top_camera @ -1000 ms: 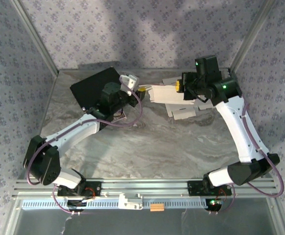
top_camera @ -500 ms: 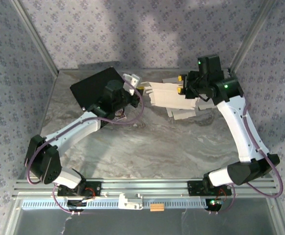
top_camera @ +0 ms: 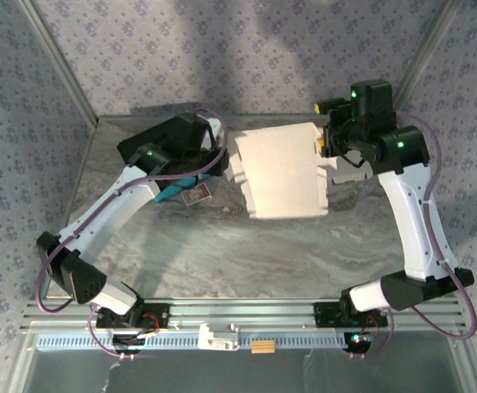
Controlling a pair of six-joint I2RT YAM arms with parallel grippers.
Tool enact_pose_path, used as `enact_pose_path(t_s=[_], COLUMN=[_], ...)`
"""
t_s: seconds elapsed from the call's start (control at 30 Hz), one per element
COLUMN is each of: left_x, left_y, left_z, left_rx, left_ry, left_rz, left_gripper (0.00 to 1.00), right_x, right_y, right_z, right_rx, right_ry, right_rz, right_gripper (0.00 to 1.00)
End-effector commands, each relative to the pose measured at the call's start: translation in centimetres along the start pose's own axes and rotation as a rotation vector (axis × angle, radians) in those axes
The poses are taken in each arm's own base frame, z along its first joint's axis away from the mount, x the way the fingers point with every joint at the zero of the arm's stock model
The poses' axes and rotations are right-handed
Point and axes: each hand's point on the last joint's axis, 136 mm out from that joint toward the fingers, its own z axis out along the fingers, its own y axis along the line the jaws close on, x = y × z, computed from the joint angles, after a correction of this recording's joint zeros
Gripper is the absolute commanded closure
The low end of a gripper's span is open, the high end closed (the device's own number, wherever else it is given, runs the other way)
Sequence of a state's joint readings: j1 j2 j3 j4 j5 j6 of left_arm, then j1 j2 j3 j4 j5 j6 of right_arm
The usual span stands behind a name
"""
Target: Fold the paper box
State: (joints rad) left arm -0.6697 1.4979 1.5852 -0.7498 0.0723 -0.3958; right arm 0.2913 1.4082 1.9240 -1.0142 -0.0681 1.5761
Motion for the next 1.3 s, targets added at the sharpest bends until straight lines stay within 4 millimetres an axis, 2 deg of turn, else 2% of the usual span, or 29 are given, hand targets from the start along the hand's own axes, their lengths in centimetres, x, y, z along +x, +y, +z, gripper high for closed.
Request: enact_pose_path(t_s=[0.0,0.13,0.27,0.43,0.53,0.63,0.77,0.8,0.93,1.07,1.27], left_x=[3.3,4.5,5.2,5.2,5.3,5.7,5.8,5.6,5.3,5.2,6.2], left_y=[0.3,0.6,1.2,2.1,2.9,3.9,4.6,4.5,4.5,4.0,4.3], left_z=[-0.8,-0.2,1.1,2.2,2.6,2.8,2.6,2.5,2.8,3.0,2.5], left_rx=[-0.026,-0.051,-0.068,-0.107,-0.143,-0.181,-0.202,-0.193,-0.175,-0.135,-0.097], left_ry=[0.167,0.241,0.273,0.264,0.257,0.259,0.235,0.216,0.173,0.124,0.111], left_rz=[-0.072,-0.079,-0.063,-0.021,-0.022,-0.048,-0.076,-0.081,-0.074,0.002,0.105], left_gripper=[1.00,1.00,1.00,1.00,1.00,1.00,1.00,1.00,1.00,1.00,1.00], right_x=[-0.4,1.0,4.1,7.8,8.2,7.4,4.8,4.8,7.2,9.9,11.6], right_y=[0.1,-1.5,-3.1,-4.6,-6.1,-7.3,-6.5,-6.4,-6.6,-6.2,-4.7], right_z=[-0.7,0.6,2.5,5.0,5.6,4.8,4.0,4.1,5.6,9.0,13.8], right_rx=[0.011,0.063,0.095,0.166,0.232,0.280,0.221,0.215,0.242,0.259,0.308], right_ry=[-0.032,0.014,0.079,0.149,0.142,0.097,0.032,0.032,0.099,0.192,0.374], right_rz=[-0.062,-0.063,-0.070,-0.093,-0.069,-0.054,-0.015,-0.007,0.054,0.087,-0.038], right_gripper=[0.27,0.28,0.35,0.36,0.35,0.35,0.37,0.38,0.38,0.39,0.42])
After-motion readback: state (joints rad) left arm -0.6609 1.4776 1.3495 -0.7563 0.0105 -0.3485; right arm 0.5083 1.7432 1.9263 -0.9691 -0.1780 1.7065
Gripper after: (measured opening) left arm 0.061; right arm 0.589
